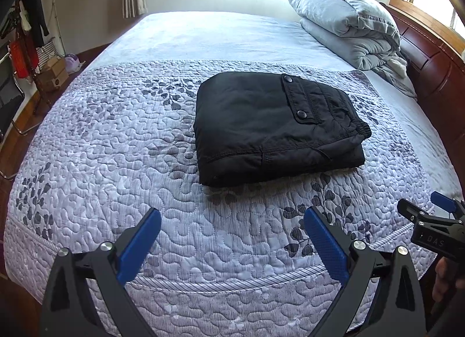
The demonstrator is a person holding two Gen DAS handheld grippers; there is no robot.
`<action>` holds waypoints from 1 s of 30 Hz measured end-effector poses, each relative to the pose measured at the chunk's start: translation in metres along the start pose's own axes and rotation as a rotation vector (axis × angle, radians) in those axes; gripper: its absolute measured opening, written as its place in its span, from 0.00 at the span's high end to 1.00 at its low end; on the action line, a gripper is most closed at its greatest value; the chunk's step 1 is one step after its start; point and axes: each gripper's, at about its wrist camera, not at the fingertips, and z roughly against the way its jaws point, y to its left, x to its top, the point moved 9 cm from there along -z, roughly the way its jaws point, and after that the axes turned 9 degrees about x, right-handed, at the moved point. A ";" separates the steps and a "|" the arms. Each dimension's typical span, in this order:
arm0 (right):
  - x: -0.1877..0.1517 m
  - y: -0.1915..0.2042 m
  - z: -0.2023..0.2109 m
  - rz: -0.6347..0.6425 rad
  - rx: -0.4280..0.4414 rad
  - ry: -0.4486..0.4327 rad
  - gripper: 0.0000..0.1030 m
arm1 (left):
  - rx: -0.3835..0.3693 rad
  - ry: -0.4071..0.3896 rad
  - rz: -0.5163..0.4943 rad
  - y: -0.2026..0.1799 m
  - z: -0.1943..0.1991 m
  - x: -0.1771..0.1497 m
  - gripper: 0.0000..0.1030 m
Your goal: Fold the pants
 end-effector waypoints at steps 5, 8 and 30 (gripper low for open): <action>0.000 -0.002 -0.001 0.001 0.000 0.003 0.03 | 0.001 0.005 0.001 0.000 -0.002 -0.001 0.04; -0.001 -0.002 -0.001 0.000 -0.001 0.003 0.03 | -0.002 0.007 0.000 0.000 -0.002 -0.001 0.04; -0.002 -0.004 -0.008 0.008 -0.005 0.012 0.03 | -0.003 0.011 -0.010 0.000 -0.007 -0.001 0.04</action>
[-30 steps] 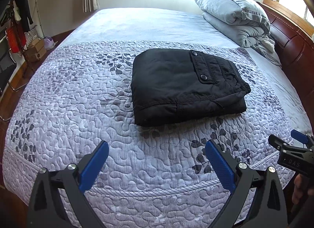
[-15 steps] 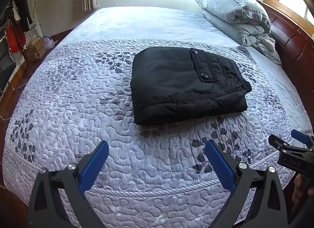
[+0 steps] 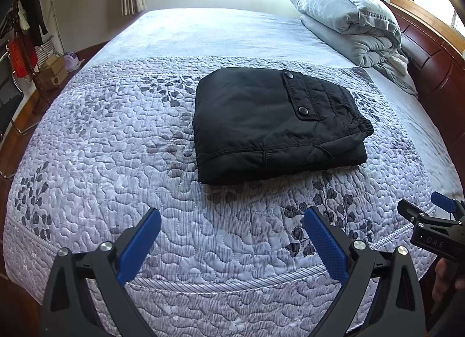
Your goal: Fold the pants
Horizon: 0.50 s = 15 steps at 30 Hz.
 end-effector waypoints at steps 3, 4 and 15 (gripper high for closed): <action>0.000 -0.001 -0.002 -0.001 0.000 0.003 0.03 | 0.000 0.002 -0.005 -0.001 -0.001 0.000 0.04; 0.000 -0.001 -0.002 -0.001 0.000 0.004 0.03 | -0.001 0.003 -0.004 -0.001 -0.002 0.000 0.04; -0.002 -0.004 -0.006 -0.004 -0.007 0.014 0.03 | -0.018 -0.013 0.014 0.001 0.000 0.002 0.04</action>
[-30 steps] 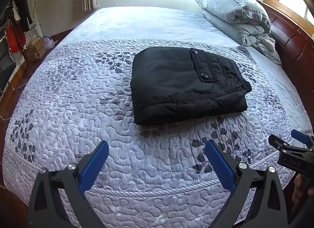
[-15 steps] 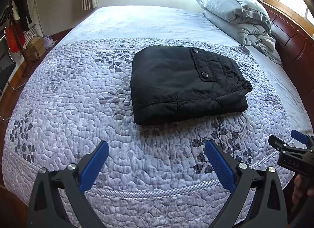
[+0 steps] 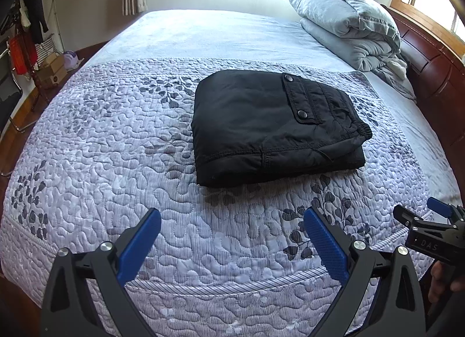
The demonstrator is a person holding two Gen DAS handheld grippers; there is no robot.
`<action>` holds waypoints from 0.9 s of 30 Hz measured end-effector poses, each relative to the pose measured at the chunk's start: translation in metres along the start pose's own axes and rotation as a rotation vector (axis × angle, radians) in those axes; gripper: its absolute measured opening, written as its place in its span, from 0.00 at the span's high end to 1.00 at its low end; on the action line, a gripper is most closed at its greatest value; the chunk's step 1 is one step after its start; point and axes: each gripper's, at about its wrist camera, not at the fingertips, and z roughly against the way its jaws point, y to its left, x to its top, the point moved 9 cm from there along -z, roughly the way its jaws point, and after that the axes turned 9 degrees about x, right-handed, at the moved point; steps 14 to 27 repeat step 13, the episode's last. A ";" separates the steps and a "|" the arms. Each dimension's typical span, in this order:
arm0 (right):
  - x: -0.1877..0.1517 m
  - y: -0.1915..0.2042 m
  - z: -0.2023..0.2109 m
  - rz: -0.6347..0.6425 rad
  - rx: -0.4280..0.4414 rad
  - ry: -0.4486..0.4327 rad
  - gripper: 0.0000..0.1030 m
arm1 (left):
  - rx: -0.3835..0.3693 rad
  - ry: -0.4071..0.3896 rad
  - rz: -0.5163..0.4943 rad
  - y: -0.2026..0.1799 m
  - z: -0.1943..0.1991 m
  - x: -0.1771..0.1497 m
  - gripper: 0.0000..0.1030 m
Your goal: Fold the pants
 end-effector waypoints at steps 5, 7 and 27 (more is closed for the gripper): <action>0.000 0.000 0.000 0.000 0.001 0.000 0.03 | -0.004 -0.010 0.001 0.000 0.002 0.003 0.04; 0.000 0.000 0.000 0.000 0.001 0.000 0.03 | 0.004 -0.015 0.001 0.000 0.003 0.004 0.04; 0.001 -0.003 0.001 -0.008 0.003 -0.004 0.03 | 0.006 -0.007 -0.008 0.000 0.003 0.005 0.04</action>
